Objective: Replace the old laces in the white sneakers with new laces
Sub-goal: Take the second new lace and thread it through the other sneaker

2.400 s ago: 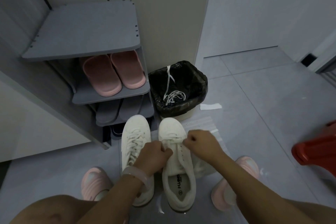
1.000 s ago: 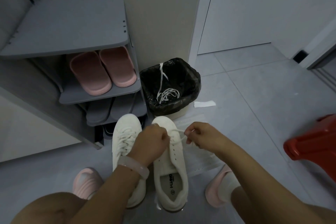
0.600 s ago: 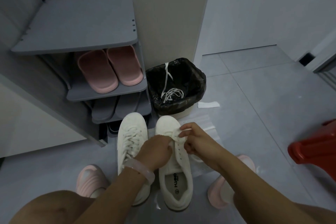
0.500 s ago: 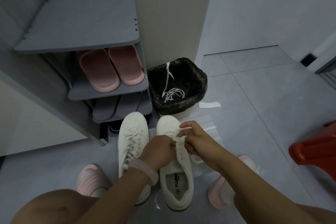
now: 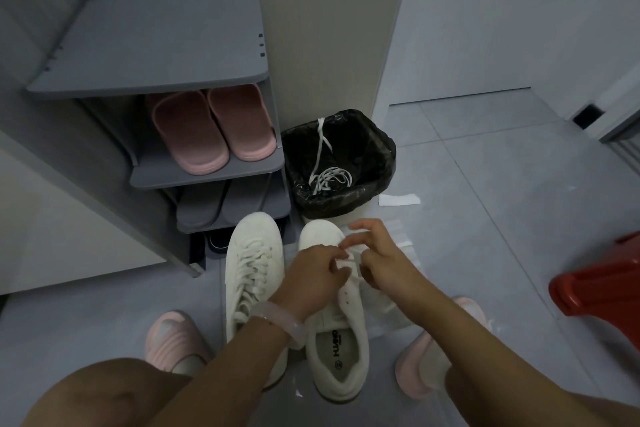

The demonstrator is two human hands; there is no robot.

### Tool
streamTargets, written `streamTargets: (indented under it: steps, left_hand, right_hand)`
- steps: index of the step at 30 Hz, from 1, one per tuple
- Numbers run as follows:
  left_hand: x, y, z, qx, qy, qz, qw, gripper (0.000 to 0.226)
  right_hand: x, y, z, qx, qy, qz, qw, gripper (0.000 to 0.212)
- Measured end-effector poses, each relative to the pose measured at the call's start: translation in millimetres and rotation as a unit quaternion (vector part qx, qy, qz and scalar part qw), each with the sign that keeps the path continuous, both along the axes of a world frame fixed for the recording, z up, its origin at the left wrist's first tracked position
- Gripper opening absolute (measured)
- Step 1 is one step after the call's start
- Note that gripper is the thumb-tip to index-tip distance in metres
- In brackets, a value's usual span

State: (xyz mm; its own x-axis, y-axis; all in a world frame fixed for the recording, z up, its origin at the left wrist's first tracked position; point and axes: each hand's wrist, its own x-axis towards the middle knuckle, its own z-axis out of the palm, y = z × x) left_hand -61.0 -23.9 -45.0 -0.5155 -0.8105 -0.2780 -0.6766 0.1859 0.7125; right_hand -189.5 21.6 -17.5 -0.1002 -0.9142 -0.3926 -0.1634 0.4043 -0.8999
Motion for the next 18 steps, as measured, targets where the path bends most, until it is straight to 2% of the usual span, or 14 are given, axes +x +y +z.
streamTargets:
  steps: [1, 3, 5, 8, 11, 15, 18]
  left_hand:
    - [-2, -1, 2, 0.047, 0.035, -0.007, 0.998, 0.028]
    - [-3, -1, 5, 0.109, 0.097, -0.007, 0.989, 0.026]
    - [-3, -2, 7, 0.103, 0.119, -0.009, 0.988, 0.024]
    - [-2, -2, 9, 0.068, 0.103, -0.035, 0.992, 0.020]
    - [0, -2, 8, 0.009, 0.047, -0.046, 0.998, 0.027]
    - [4, -2, 3, -0.061, 0.001, -0.057, 0.996, 0.029]
    - [4, -2, -2, -0.082, -0.029, -0.057, 0.995, 0.030]
  right_hand:
    - [1, -1, 6, -0.002, -0.049, -0.021, 0.999, 0.046]
    - [2, 0, 12, -0.005, -0.094, -0.038, 0.995, 0.051]
    - [1, 0, 12, -0.002, -0.098, -0.039, 0.994, 0.052]
    - [-3, -1, 7, 0.014, -0.076, -0.033, 0.996, 0.049]
    - [-5, -1, -1, 0.034, -0.036, -0.017, 0.999, 0.038]
    - [-7, 0, -11, 0.036, 0.074, 0.023, 0.996, 0.010]
    - [-11, -3, -16, 0.023, 0.148, 0.056, 0.987, 0.021]
